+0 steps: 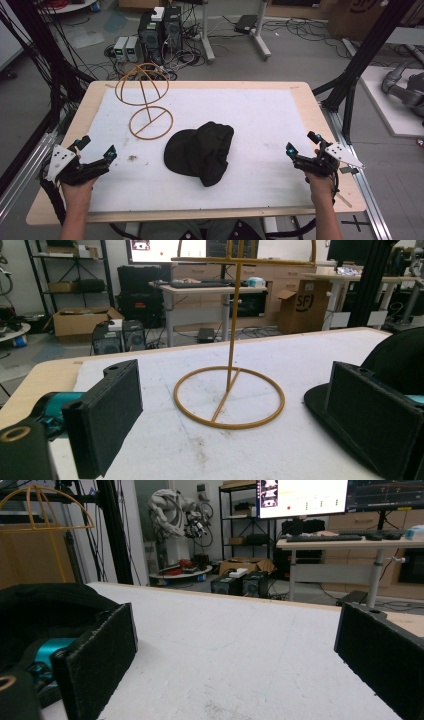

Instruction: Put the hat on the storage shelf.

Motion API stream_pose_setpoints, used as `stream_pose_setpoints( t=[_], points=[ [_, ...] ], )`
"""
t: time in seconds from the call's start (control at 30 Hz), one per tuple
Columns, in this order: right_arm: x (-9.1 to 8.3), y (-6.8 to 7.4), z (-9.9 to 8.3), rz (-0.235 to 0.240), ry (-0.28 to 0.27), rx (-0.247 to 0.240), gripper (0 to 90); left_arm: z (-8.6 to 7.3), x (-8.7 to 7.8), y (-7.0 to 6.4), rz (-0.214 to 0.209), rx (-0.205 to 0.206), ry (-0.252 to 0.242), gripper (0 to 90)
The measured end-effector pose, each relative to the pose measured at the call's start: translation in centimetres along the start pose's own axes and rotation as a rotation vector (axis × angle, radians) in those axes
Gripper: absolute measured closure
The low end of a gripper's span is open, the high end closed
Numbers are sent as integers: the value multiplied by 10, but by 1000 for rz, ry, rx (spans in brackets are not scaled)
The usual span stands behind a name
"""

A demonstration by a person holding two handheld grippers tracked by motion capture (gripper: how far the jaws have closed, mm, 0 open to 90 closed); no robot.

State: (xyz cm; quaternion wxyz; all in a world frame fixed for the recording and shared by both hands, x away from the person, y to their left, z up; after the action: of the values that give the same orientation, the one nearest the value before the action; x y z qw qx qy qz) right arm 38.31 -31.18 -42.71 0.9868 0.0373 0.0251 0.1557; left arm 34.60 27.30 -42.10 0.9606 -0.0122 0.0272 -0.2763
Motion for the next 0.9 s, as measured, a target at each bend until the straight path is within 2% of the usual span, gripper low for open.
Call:
stream_pose_setpoints(
  t=[0.5, 0.7, 0.9],
  points=[
    [3, 8, 4, 37, -6, -9, 36, -1, -5, 2, 10, -1, 1, 85],
    [3, 18, 12, 79, -19, -22, 37, -2, -6, 1, 9, -5, 6, 86],
    [8, 36, 15, 139, -14, -72, 37, -3, -5, 0, 9, -4, 9, 86]
  ],
)
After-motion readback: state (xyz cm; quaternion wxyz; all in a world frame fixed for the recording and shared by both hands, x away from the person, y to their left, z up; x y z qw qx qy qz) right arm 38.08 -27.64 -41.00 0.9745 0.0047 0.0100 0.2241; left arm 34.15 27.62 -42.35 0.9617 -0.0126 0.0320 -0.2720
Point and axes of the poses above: each handheld gripper's, and its own axes: x roughly forward along the jaws, z roughly out of its top, y roughly to its left, the point moved 9 cm from there along x, roughly forward along the jaws, and after that the axes turned 12 degrees about -z, right-handed, at the moved point
